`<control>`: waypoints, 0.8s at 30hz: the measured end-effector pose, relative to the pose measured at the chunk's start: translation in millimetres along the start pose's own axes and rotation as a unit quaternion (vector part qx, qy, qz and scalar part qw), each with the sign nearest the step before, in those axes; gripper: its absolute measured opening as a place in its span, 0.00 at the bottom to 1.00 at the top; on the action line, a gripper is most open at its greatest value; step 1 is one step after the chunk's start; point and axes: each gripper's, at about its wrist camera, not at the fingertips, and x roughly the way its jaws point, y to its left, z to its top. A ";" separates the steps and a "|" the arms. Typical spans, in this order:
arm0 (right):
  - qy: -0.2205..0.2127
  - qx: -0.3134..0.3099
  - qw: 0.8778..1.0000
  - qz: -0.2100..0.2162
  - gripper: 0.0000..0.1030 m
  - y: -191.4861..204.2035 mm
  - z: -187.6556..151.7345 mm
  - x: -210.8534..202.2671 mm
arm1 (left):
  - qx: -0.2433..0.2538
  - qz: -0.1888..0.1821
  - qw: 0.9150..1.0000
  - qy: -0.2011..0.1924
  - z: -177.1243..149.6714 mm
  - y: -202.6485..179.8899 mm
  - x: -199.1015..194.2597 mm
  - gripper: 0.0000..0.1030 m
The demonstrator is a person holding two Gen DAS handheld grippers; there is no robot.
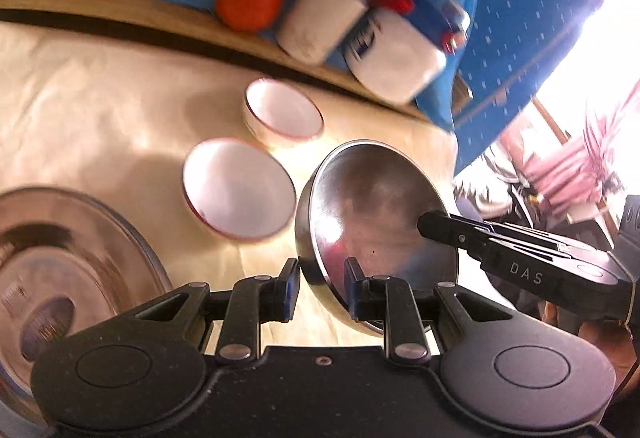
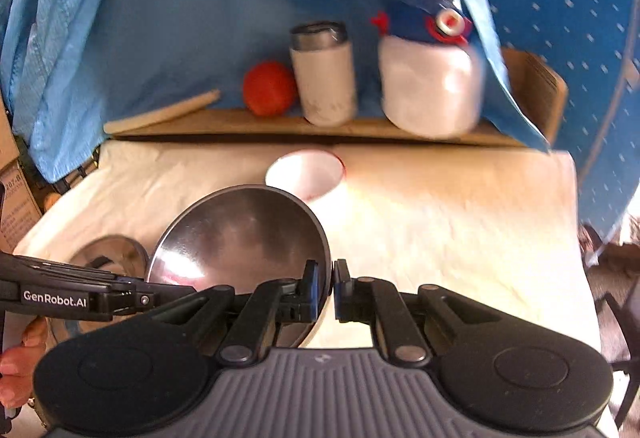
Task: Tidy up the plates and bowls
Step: 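Lift the steel bowl with both grippers and carry it beside the plate stack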
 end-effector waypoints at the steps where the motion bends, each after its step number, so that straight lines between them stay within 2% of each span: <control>1: 0.004 0.002 1.000 0.000 0.08 -1.6 -4.2 -0.8 | 0.002 0.001 1.000 0.004 -3.0 -1.4 1.4 0.24; 9: 0.032 0.006 0.999 0.017 0.08 -3.8 -23.0 0.9 | 0.017 0.018 0.999 0.032 -21.5 -4.4 2.6 0.24; 24: 0.061 0.000 0.997 0.039 0.08 4.4 -28.8 21.0 | 0.007 0.038 0.998 0.054 -23.2 8.9 8.7 0.26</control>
